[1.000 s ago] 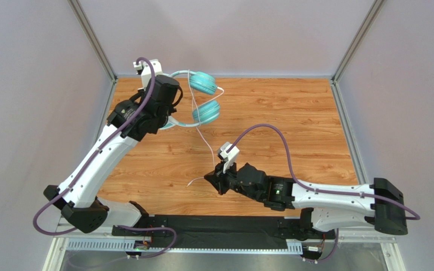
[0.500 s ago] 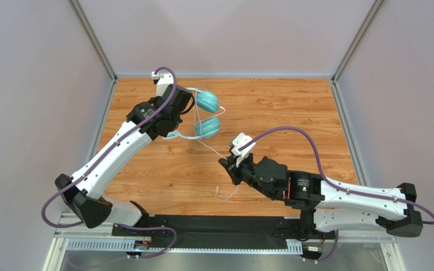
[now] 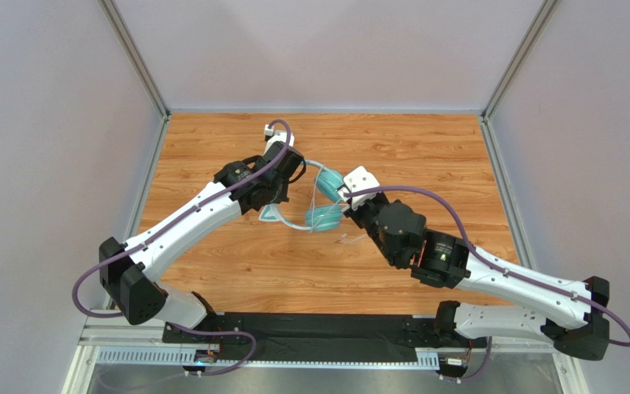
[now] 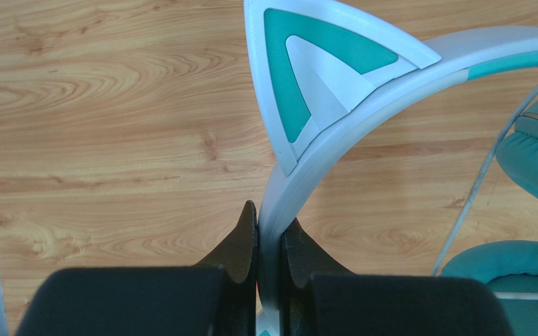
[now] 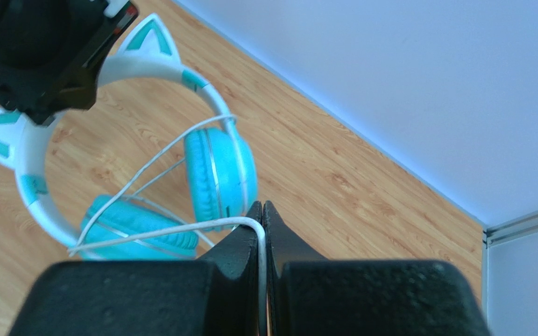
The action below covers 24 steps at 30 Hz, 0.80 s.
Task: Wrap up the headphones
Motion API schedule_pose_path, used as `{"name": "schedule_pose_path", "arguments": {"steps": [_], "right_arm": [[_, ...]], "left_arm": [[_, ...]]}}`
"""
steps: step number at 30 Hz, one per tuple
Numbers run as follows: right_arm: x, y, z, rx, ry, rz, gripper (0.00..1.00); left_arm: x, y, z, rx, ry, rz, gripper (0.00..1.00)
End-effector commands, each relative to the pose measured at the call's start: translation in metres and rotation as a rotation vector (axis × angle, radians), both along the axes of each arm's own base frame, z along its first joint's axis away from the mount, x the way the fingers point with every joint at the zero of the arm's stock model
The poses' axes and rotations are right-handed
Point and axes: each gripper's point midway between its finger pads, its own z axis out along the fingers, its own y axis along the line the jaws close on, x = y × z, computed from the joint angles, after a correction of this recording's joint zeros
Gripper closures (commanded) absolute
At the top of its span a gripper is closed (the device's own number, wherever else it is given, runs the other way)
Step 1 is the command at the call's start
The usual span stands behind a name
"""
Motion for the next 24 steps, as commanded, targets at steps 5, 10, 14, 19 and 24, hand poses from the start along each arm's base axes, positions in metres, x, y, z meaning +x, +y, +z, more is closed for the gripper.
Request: {"name": "schedule_pose_path", "arguments": {"steps": [5,10,14,19,24], "right_arm": [[0.03,-0.013,0.061,0.17,-0.076,-0.022,1.0],[0.047,-0.015,0.059,0.187,-0.055,-0.01,1.0],[0.06,-0.012,0.047,0.16,-0.021,-0.017,1.0],[0.076,-0.013,0.033,0.18,0.036,-0.023,1.0],[0.101,-0.026,0.016,0.229,0.112,-0.06,1.0]], "left_arm": [[-0.007,-0.01,-0.007,0.04,-0.003,-0.094,1.0],[-0.017,-0.019,-0.014,0.029,0.024,-0.167,1.0],[-0.024,-0.028,-0.018,0.017,0.049,-0.244,1.0],[-0.034,-0.03,-0.024,0.056,0.046,-0.279,1.0],[-0.046,-0.037,-0.03,0.063,0.056,-0.322,1.0]]}}
